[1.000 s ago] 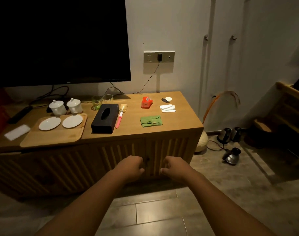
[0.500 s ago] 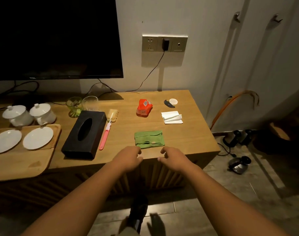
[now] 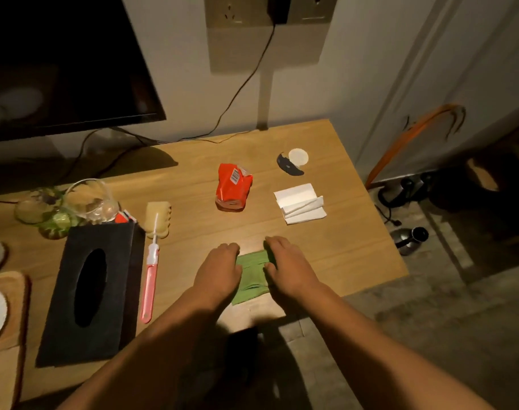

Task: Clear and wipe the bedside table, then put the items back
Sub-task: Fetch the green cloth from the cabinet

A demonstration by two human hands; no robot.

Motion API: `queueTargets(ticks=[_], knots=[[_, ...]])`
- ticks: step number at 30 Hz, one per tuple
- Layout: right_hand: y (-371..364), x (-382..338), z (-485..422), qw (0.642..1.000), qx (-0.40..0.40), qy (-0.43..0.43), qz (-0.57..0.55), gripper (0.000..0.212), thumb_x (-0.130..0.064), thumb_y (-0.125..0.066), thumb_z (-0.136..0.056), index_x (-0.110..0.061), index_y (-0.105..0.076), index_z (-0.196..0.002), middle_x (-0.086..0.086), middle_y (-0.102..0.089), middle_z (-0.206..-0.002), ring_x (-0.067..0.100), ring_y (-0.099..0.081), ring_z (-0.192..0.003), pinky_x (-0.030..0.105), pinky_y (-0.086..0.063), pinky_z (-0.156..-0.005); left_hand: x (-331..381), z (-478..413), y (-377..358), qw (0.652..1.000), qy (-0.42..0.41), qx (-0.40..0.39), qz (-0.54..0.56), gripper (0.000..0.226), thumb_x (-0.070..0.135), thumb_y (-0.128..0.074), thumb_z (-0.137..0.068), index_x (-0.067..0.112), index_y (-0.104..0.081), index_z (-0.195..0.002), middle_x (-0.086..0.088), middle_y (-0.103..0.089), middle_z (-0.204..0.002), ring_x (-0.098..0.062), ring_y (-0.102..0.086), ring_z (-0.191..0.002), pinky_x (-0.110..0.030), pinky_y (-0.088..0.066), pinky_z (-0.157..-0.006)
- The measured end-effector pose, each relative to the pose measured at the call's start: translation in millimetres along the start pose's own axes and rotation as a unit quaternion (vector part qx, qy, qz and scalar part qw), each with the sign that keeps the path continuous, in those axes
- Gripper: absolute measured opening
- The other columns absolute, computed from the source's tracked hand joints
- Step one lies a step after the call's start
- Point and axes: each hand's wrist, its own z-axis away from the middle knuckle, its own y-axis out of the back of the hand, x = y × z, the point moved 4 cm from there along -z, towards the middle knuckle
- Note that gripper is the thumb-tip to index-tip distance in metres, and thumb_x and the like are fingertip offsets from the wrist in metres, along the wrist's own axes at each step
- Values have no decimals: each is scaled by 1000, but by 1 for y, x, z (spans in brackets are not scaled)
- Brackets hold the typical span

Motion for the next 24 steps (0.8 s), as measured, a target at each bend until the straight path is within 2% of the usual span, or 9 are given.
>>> queueTargets(ticks=[2,4,6,9,15,19,21,24], knots=[[-4,0,-3,1000,1,13,27,59,-25,-55,-92,-20,-32,-146,6,-44,-141,28,-43,-123,42,-41,-104,-1,-3,-8,1000,-4,-9,-22,26,28,-60,-88,21,-56,-113,-2,-57,-109,-21,-52,-102,-37,-49,-88],[-8,3,-5,998,10,-6,61,47,-25,-53,-93,-21,-40,-137,7,-49,-130,27,-45,-117,41,-43,-98,-2,-9,-15,999,-8,-25,-46,24,29,-61,-89,22,-55,-111,-1,-55,-110,-20,-50,-103,-37,-48,-89],[-11,8,-6,996,15,-39,82,37,-21,-51,-92,-20,-46,-128,8,-49,-122,27,-46,-112,39,-43,-93,0,-15,-19,997,-10,-50,-53,18,26,-58,-89,19,-55,-106,-3,-54,-108,-22,-51,-101,-37,-48,-88],[-17,15,-2,994,18,-62,86,35,-16,-52,-91,-19,-47,-125,9,-49,-119,27,-45,-110,38,-43,-92,5,-23,-20,995,-20,-93,-34,12,20,-53,-87,13,-56,-96,-7,-52,-99,-25,-54,-93,-37,-48,-82],[-15,45,35,994,25,-101,-25,20,-16,-57,-84,-16,-52,-103,6,-50,-109,25,-50,-103,38,-48,-86,38,-18,-22,981,-84,-174,-3,13,19,-56,-78,11,-55,-87,-9,-62,-87,-26,-58,-82,-40,-49,-73],[2,87,96,982,20,-153,-109,17,-22,-59,-79,-19,-47,-90,6,-62,-90,28,-61,-84,33,-45,-65,99,7,-33,963,-159,-216,-15,17,24,-62,-78,10,-55,-86,-11,-65,-89,-29,-60,-84,-38,-47,-70],[11,113,149,970,51,-188,-145,19,-24,-62,-78,-22,-46,-89,2,-63,-85,24,-62,-78,34,-48,-62,149,32,-41,946,-226,-227,-39,14,24,-64,-80,14,-54,-85,-10,-65,-90,-28,-60,-84,-36,-47,-70],[14,141,230,952,107,-213,-191,28,-36,-66,-77,-29,-43,-91,-7,-60,-84,14,-59,-74,27,-39,-53,216,72,-60,914,-321,-235,-76,13,24,-66,-83,15,-61,-91,-8,-67,-94,-24,-61,-88,-36,-48,-77]])
